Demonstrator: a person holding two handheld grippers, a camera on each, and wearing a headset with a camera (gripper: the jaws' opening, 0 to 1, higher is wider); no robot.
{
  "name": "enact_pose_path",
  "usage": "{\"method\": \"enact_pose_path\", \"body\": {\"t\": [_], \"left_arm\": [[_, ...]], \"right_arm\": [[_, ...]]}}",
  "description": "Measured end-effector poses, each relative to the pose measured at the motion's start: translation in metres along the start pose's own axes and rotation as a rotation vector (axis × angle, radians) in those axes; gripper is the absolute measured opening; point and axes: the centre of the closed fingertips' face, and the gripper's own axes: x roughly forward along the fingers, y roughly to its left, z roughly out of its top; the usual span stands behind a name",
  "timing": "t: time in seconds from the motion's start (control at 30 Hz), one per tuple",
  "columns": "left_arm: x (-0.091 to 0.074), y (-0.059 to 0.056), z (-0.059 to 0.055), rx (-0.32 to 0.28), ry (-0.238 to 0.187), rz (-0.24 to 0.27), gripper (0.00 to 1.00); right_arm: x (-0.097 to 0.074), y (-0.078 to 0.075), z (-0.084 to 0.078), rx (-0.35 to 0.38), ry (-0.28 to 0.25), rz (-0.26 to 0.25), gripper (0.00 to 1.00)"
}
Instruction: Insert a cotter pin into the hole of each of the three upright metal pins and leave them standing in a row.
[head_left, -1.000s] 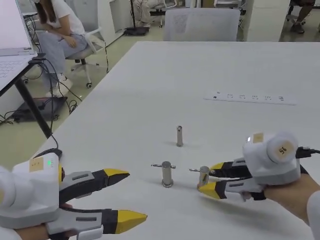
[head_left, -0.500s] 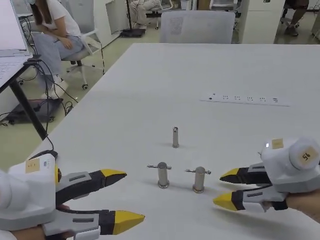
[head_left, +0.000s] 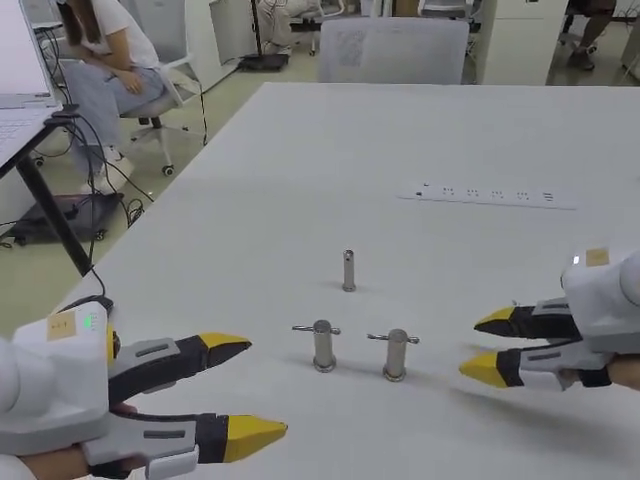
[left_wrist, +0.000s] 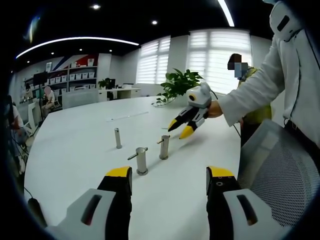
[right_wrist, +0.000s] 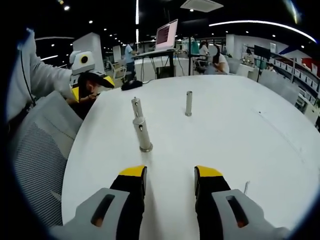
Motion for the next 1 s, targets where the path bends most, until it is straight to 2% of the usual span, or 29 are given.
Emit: {"method": "enact_pose_path", "body": {"t": [0.3, 0.5, 0.77, 1.0], "left_arm": [[-0.001, 0.001, -0.001, -0.004, -0.004, 0.000, 0.59], [0.000, 0.002, -0.001, -0.002, -0.008, 0.000, 0.59], [-0.001, 0.002, -0.001, -0.007, -0.008, 0.004, 0.59], [0.000, 0.001, 0.000, -0.005, -0.015, 0.001, 0.59]], "right_arm": [[0.000, -0.018, 0.031, -0.028, -0.027, -0.026, 0.40], [0.007, -0.023, 0.050, -0.050, -0.037, -0.021, 0.40], [0.025, -0.030, 0.075, -0.065, -0.050, -0.009, 0.40], [0.044, -0.028, 0.089, -0.075, -0.056, 0.017, 0.39]]}}
